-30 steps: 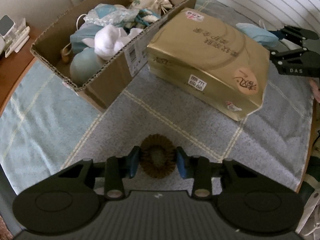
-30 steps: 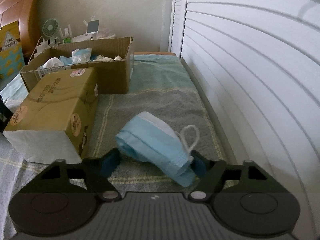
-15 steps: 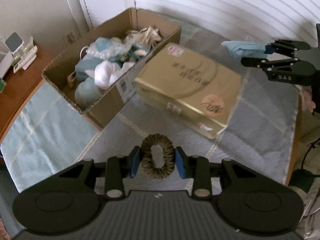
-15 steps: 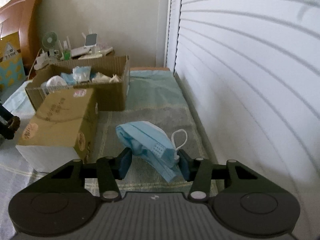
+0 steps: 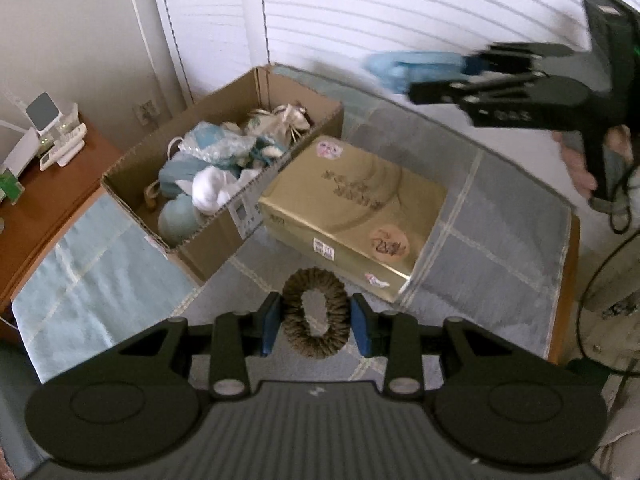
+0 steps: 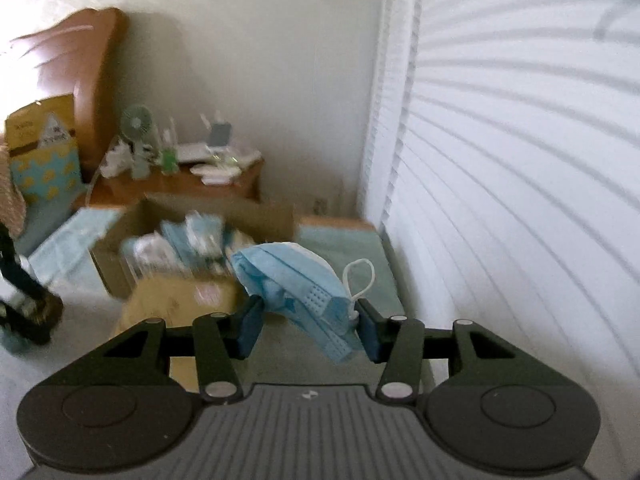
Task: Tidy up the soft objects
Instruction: 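Carry the blue face mask with the right gripper and release it into the box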
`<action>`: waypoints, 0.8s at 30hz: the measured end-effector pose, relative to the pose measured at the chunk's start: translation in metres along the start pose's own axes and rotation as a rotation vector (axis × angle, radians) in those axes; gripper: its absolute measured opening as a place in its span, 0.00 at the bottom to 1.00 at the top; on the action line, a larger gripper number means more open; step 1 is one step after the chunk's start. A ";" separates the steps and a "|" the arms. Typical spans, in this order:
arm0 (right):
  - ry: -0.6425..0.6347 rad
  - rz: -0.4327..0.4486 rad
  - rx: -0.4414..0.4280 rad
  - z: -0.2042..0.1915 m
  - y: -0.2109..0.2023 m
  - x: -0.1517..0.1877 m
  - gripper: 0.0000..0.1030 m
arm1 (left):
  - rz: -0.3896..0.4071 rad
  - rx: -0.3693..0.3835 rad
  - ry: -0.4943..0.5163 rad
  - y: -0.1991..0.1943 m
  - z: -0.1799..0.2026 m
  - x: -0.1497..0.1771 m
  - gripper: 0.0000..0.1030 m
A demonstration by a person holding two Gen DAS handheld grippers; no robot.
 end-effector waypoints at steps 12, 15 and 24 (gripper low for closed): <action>-0.019 -0.016 -0.083 -0.026 0.090 -0.064 0.59 | 0.041 -0.026 -0.046 -0.003 -0.011 -0.003 0.35; -0.026 -0.056 -0.097 -0.029 0.107 -0.059 0.92 | 0.040 -0.033 -0.058 -0.001 -0.015 -0.005 0.35; 0.028 -0.100 -0.123 -0.018 0.073 -0.025 1.00 | 0.048 -0.053 -0.070 0.005 -0.024 -0.022 0.35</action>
Point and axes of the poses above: each gripper's, at about its wrist camera, not at the fingertips, and y roughly the way its jaws point, z to its right, x to its underside, the point moved 3 cm from there along y, roughly the way its jaws point, and after that the axes turned 4 degrees about -z, right-handed, at the moved point
